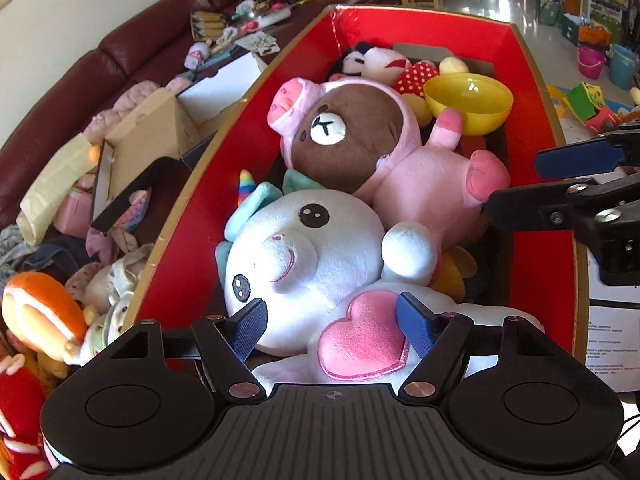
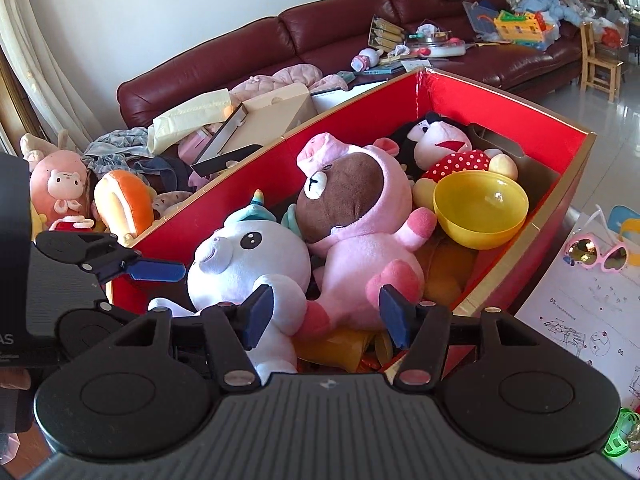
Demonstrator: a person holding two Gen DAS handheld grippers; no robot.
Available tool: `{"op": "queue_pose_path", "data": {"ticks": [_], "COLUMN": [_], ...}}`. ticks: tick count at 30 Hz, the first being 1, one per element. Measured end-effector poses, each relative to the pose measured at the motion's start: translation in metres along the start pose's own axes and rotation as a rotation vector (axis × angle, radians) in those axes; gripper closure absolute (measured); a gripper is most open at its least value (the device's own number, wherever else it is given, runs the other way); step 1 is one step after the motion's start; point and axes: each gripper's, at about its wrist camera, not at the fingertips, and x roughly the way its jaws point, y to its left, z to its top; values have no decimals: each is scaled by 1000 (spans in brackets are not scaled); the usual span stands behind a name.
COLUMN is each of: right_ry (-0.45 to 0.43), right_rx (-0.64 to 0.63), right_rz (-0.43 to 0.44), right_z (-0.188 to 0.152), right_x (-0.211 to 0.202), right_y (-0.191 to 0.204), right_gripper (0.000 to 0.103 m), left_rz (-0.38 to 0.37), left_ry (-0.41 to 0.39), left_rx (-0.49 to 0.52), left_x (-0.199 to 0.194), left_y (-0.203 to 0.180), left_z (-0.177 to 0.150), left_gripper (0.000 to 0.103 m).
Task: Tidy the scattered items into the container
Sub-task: 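Lower the unicorn into the red box and open both grippers, then withdraw both grippers from the box back to the toy pile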
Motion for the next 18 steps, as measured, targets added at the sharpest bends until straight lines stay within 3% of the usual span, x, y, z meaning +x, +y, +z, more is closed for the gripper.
{"op": "queue_pose_path", "data": {"ticks": [8,18], "right_ry": [-64,-181], "right_rx": [66,156], "right_rz": [-20,-123], "right_z": [0,-16], "right_x": [-23,-74], "right_y": [-24,-64], "right_gripper": [37,29], "left_rz": [-9,-153], "left_ry": [-111,-218], "left_rx": [10,50], "left_x": [-36,-55], "left_y": [-15,-72], "left_z": [23,55], "left_gripper": [25,21]}}
